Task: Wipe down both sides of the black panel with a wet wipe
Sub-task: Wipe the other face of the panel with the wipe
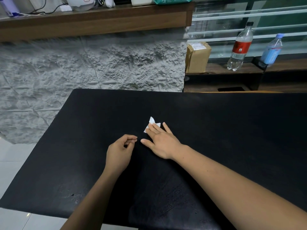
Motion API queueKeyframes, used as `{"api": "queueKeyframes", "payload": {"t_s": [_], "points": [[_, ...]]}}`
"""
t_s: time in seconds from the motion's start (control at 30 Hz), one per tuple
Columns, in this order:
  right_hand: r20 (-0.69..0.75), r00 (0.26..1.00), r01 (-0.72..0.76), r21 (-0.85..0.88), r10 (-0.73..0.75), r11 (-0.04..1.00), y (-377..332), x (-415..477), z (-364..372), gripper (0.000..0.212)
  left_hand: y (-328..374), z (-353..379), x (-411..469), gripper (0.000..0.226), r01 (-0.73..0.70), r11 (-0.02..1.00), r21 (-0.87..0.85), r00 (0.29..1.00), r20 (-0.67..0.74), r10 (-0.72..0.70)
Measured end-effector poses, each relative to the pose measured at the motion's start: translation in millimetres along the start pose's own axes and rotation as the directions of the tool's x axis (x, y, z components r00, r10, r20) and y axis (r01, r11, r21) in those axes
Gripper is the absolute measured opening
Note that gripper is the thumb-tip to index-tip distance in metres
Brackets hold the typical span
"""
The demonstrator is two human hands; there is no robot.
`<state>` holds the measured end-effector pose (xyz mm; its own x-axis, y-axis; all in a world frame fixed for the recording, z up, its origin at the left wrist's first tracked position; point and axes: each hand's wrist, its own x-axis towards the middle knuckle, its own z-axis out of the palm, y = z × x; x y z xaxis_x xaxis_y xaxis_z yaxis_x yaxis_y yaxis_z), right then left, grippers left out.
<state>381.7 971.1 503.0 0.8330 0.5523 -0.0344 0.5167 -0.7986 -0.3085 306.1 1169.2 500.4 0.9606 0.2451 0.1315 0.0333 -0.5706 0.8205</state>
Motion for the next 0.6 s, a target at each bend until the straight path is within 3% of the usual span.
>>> {"api": "queueKeyframes", "payload": {"t_s": [0.23, 0.6], "points": [[0.03, 0.997, 0.07, 0.04, -0.071, 0.997, 46.4, 2.1, -17.9, 0.059, -0.8, 0.7, 0.1, 0.019, 0.005, 1.0, -0.009, 1.0, 0.003, -0.005], [0.002, 0.992, -0.124, 0.025, 0.124, 0.992, 101.9, 15.6, -42.6, 0.057, 1.9, -1.0, -1.5, 0.019, 0.028, 0.999, -0.033, 1.0, 0.011, -0.027]]}}
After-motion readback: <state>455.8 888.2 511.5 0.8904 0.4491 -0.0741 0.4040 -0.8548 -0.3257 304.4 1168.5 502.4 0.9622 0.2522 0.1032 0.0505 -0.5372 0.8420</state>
